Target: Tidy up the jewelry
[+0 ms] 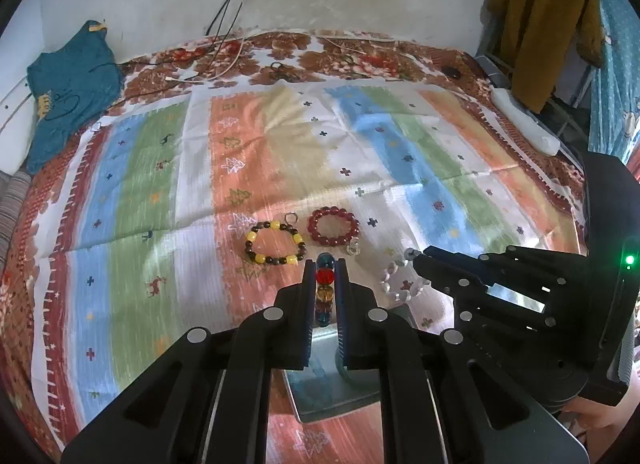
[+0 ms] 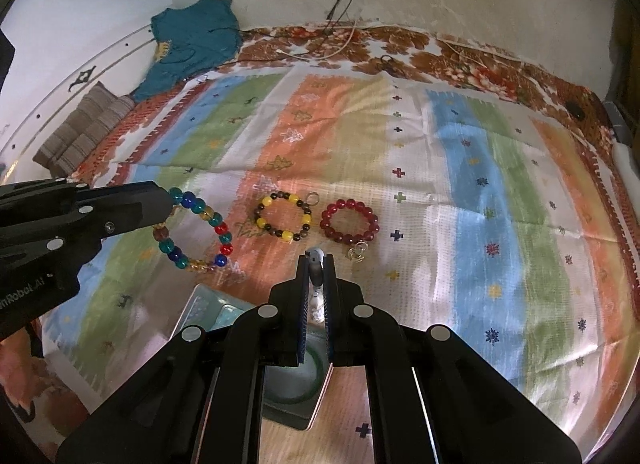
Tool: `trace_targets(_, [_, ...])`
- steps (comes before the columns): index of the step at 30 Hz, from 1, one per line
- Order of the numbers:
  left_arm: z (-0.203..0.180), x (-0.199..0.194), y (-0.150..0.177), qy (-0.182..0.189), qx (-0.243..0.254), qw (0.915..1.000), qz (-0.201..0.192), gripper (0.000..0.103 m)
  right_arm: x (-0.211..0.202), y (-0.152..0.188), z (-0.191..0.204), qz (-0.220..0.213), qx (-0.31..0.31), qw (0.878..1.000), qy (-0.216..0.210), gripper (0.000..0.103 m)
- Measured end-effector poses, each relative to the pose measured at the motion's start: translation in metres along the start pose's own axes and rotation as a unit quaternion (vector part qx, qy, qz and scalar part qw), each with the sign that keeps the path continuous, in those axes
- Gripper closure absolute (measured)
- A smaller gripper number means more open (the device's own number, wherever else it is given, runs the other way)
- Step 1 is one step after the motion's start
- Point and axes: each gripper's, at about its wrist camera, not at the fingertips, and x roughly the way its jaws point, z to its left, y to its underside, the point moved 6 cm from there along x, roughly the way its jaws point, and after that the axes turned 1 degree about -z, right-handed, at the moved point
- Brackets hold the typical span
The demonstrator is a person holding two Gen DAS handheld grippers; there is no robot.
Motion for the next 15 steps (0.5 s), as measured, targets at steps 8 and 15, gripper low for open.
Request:
trace_targets(8, [-0.005, -0.015, 0.014, 0.001, 0.004, 1.0000, -0.009, 0.094, -0.015, 0.010, 0.010, -0.008, -0.009, 1.000, -0.006, 0.095])
trace_targets(15, [-0.006, -0.023, 0.024, 0.002, 0.005, 0.9999, -0.010, 0.094, -0.020, 0.020, 0.015, -0.006, -0.014, 1.000, -0.007, 0.095])
